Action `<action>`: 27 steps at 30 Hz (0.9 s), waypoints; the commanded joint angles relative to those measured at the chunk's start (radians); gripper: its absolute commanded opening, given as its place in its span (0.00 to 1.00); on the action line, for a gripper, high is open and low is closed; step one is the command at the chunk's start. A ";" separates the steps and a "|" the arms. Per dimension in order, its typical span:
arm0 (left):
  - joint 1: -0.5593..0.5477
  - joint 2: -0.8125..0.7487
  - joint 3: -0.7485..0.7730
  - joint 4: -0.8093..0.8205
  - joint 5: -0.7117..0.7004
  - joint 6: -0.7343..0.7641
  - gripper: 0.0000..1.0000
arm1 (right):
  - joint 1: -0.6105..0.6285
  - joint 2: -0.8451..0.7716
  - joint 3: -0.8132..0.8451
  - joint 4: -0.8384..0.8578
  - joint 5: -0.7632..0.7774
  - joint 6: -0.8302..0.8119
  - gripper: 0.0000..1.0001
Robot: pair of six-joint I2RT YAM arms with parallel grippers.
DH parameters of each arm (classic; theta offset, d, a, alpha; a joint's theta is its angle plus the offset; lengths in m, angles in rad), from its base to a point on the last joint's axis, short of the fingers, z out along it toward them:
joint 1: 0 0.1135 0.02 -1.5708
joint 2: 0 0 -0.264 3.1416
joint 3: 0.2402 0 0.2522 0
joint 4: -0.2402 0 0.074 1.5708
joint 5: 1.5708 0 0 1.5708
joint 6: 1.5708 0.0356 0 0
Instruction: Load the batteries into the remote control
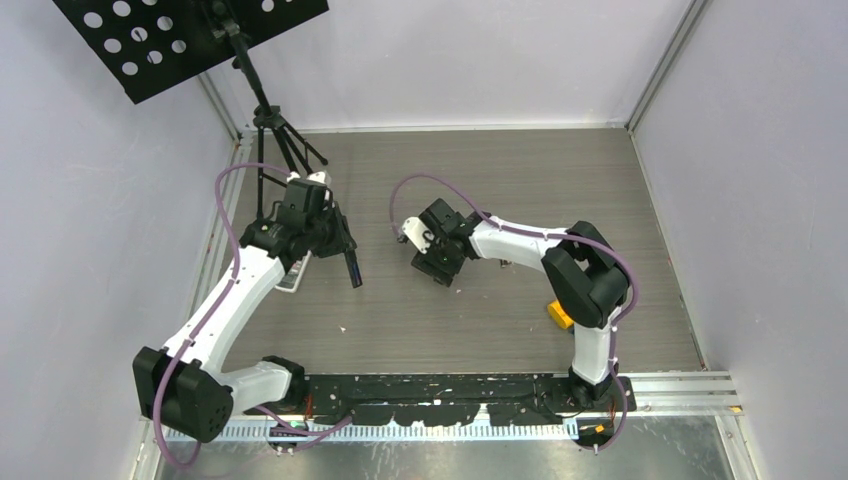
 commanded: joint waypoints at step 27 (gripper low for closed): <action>0.013 -0.026 -0.048 0.113 0.117 -0.031 0.00 | -0.029 0.117 0.037 -0.144 0.029 0.220 0.17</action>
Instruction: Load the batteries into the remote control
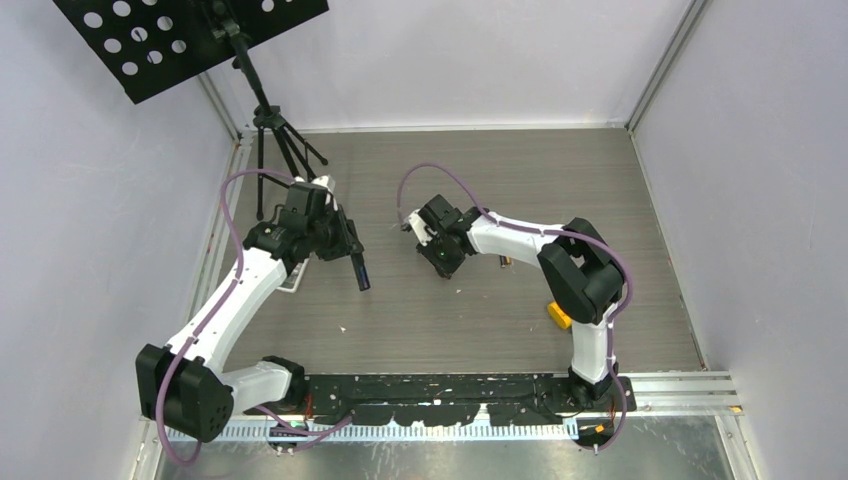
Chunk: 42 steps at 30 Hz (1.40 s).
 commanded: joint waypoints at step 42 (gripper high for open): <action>-0.130 0.200 -0.263 1.339 0.485 -0.708 0.00 | 0.115 -0.626 0.114 -0.296 0.161 0.676 0.00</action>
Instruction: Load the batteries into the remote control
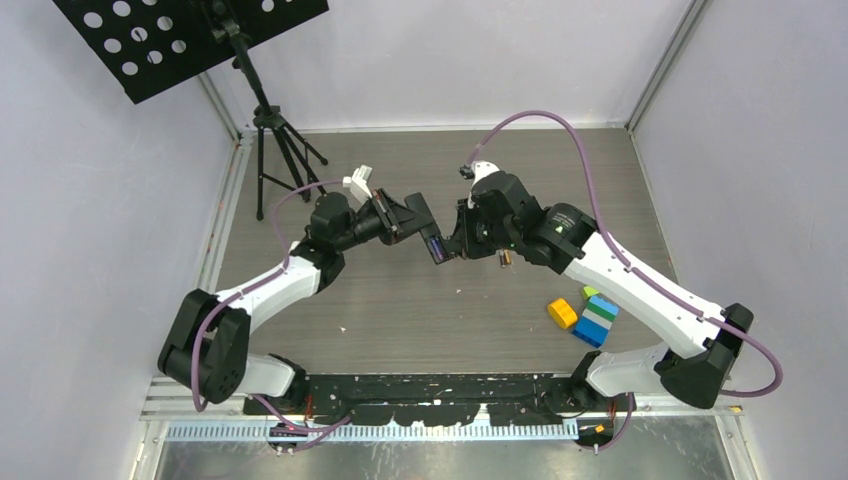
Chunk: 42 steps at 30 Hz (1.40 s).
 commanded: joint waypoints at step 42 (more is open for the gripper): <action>-0.005 0.033 0.007 0.249 0.112 -0.187 0.00 | 0.090 0.078 0.044 0.022 0.125 -0.128 0.19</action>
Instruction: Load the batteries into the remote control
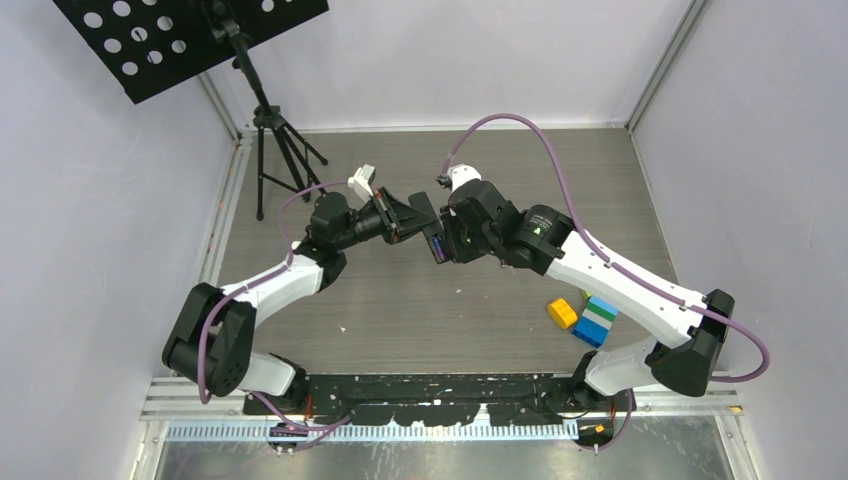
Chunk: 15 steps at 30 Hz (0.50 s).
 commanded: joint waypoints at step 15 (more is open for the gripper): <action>-0.004 -0.004 0.010 0.118 0.026 -0.046 0.00 | 0.007 0.033 0.041 -0.011 -0.032 0.012 0.32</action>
